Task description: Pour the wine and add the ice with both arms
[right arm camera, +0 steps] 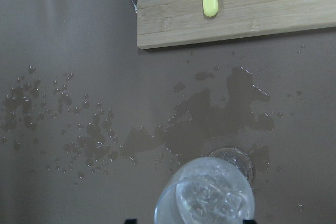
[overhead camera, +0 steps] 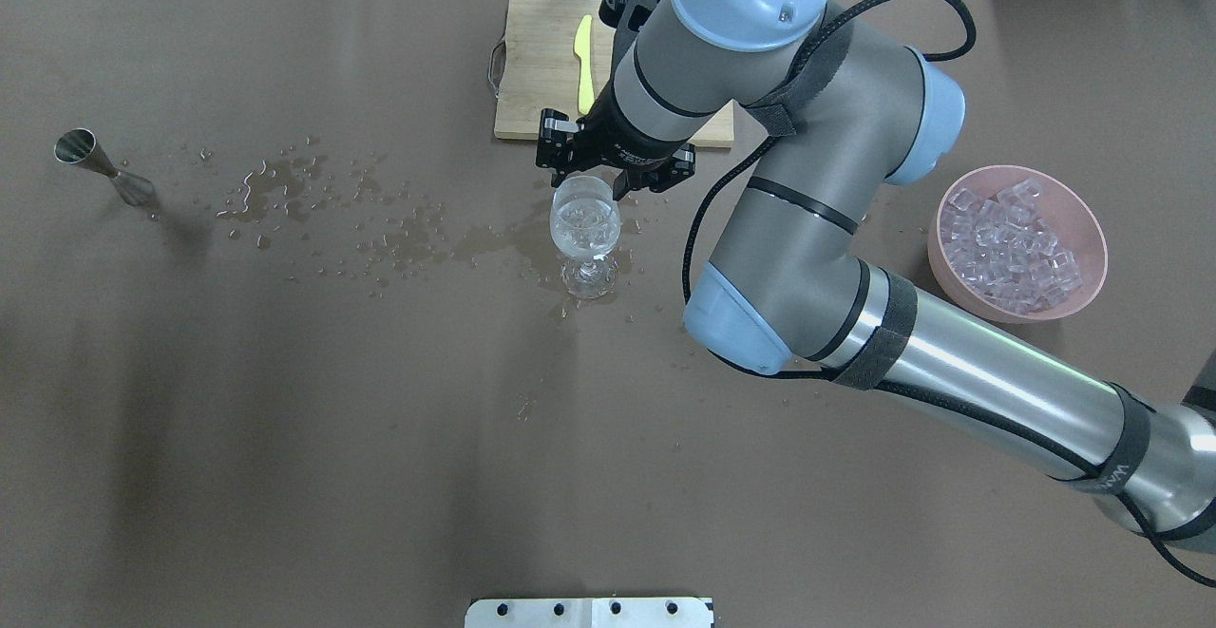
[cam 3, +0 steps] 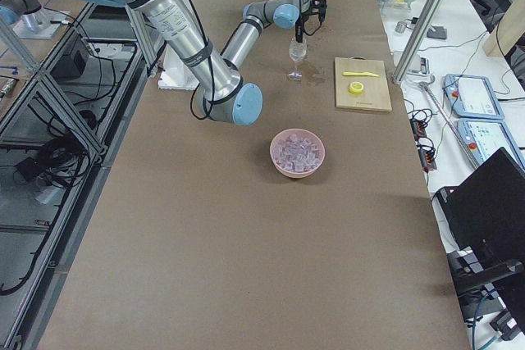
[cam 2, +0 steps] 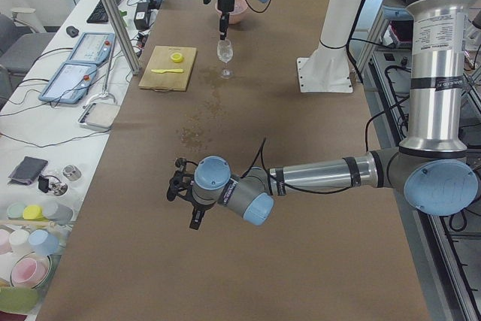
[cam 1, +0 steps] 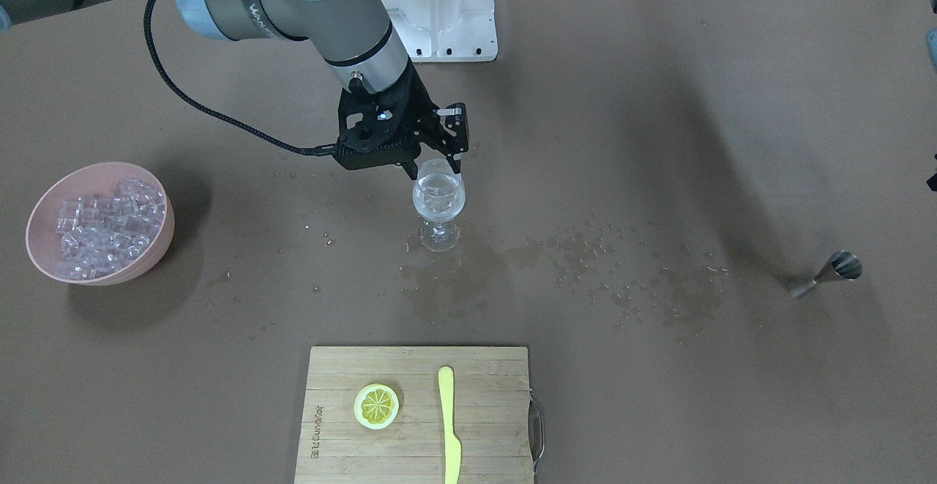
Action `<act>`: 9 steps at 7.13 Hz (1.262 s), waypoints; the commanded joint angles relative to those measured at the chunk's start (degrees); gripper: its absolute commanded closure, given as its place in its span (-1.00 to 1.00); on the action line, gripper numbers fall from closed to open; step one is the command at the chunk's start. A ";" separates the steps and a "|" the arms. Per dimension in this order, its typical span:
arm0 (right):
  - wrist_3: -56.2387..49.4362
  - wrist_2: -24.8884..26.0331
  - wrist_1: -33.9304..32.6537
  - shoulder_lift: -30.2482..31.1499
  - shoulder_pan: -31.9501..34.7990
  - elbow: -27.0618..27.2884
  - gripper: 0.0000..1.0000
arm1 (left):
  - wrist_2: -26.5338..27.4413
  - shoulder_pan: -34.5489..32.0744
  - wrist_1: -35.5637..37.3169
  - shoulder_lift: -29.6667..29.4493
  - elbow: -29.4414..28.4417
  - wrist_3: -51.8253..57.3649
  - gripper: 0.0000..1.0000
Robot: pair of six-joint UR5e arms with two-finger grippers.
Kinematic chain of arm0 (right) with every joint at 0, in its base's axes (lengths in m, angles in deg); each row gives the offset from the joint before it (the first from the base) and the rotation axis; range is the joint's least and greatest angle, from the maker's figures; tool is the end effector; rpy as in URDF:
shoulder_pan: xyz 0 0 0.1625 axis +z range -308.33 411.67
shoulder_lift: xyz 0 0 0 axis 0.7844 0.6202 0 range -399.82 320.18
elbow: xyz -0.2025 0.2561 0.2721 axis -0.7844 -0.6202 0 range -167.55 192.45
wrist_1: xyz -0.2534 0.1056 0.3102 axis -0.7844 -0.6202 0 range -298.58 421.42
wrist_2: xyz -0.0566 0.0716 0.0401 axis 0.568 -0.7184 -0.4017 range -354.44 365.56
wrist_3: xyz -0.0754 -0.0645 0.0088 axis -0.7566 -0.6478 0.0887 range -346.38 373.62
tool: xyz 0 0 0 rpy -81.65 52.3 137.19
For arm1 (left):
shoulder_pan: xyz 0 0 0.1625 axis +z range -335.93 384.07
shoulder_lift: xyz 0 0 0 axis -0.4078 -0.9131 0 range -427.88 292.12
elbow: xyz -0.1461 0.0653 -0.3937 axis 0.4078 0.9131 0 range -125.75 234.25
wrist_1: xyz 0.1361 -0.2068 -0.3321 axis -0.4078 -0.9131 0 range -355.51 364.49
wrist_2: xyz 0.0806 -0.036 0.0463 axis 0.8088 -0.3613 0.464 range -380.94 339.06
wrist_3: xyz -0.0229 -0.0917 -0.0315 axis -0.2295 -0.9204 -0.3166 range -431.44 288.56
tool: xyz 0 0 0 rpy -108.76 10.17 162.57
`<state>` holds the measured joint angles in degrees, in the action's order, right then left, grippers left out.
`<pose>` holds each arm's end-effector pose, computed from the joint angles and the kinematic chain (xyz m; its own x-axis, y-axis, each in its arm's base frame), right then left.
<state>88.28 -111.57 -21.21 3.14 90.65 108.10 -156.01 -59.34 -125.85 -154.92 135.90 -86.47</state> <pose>-0.4698 -0.4933 0.0980 0.4409 0.0539 0.8959 -0.1412 0.9899 0.0099 -0.0067 -0.4879 0.6770 0.6655 0.1826 -0.7237 0.0748 0.9484 0.3081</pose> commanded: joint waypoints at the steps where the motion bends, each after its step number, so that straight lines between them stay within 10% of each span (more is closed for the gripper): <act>1: -0.83 -0.55 -0.08 4.55 0.48 4.51 -1.00 | 0.07 0.09 0.00 -0.23 -0.09 0.00 -0.96; 4: -18.87 -11.49 -0.17 21.51 13.61 12.02 -1.00 | 0.07 0.26 0.00 -1.73 -0.70 -0.09 -0.96; 9: -59.11 -15.65 -1.21 42.35 31.10 11.50 -1.00 | -0.20 0.35 1.23 -4.27 -1.05 -0.36 -0.96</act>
<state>40.27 -125.62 -21.78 40.45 116.34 119.90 -156.10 -59.05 -124.98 -158.72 135.05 -86.82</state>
